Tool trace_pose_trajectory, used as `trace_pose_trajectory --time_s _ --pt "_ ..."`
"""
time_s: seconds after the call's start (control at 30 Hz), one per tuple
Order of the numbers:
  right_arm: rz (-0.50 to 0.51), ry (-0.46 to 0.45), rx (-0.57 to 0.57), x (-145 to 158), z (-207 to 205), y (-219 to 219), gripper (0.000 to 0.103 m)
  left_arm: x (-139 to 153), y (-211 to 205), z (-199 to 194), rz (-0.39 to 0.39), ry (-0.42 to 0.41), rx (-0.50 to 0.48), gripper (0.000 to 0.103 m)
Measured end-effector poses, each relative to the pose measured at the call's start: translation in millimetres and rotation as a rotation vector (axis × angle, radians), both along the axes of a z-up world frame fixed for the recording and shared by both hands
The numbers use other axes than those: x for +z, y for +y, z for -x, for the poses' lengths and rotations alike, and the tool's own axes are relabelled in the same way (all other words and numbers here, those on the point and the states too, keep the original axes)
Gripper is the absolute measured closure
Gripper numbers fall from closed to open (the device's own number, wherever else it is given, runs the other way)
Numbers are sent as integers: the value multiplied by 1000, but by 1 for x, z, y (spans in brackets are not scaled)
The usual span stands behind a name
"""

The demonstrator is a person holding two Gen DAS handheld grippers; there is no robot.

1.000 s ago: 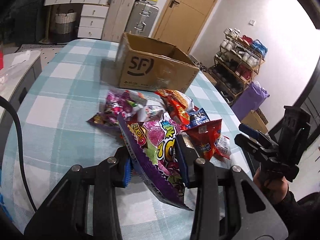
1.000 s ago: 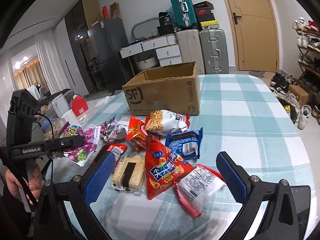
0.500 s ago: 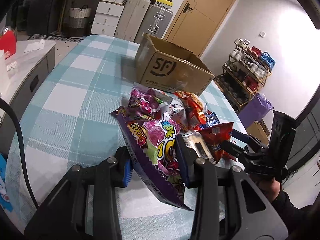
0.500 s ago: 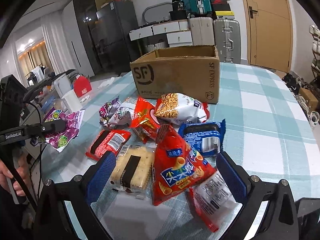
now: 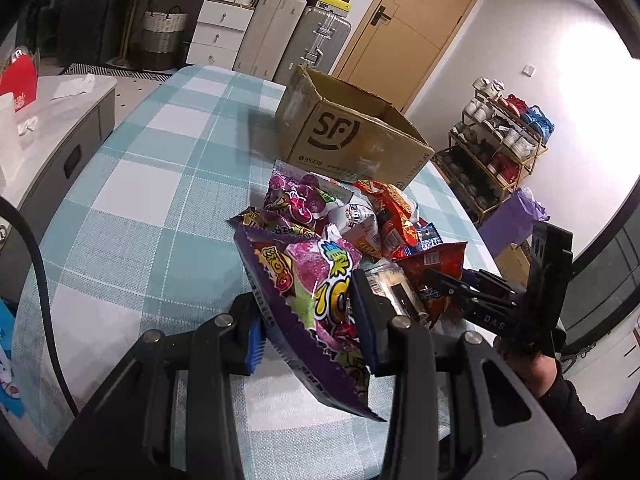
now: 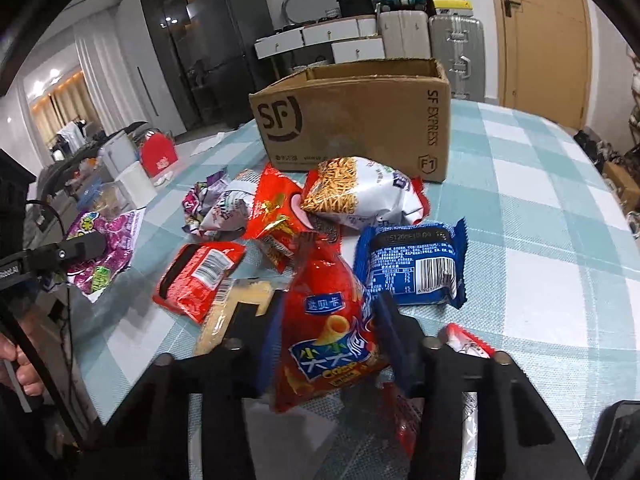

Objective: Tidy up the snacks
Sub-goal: 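Grasp the purple candy bag with the left gripper while the right gripper grasps the red chip bag, then carry both bags over the SF box and lower them inside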

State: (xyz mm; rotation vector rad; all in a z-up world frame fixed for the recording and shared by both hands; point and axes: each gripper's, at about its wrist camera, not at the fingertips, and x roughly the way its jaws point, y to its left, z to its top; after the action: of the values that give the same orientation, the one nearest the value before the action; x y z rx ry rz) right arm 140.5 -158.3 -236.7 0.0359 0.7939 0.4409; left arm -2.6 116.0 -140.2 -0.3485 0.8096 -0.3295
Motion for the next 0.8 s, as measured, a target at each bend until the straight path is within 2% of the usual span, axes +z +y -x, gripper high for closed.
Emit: trace_pose_trajectory --time_s 0.13,0.37,0.53,0.8 --pt "-3 -25 11 3 4 -1 65 1 -1 1 -4 -2 -3 69" --pt "-33 -53 10 12 15 -4 67 8 -5 3 -26 -14 3 69" --pt "-94 -66 5 23 23 -12 67 15 -10 3 -22 -25 -13 69" --pt "-212 -118 23 61 33 -22 67 44 -30 -6 -79 -89 -40 69"
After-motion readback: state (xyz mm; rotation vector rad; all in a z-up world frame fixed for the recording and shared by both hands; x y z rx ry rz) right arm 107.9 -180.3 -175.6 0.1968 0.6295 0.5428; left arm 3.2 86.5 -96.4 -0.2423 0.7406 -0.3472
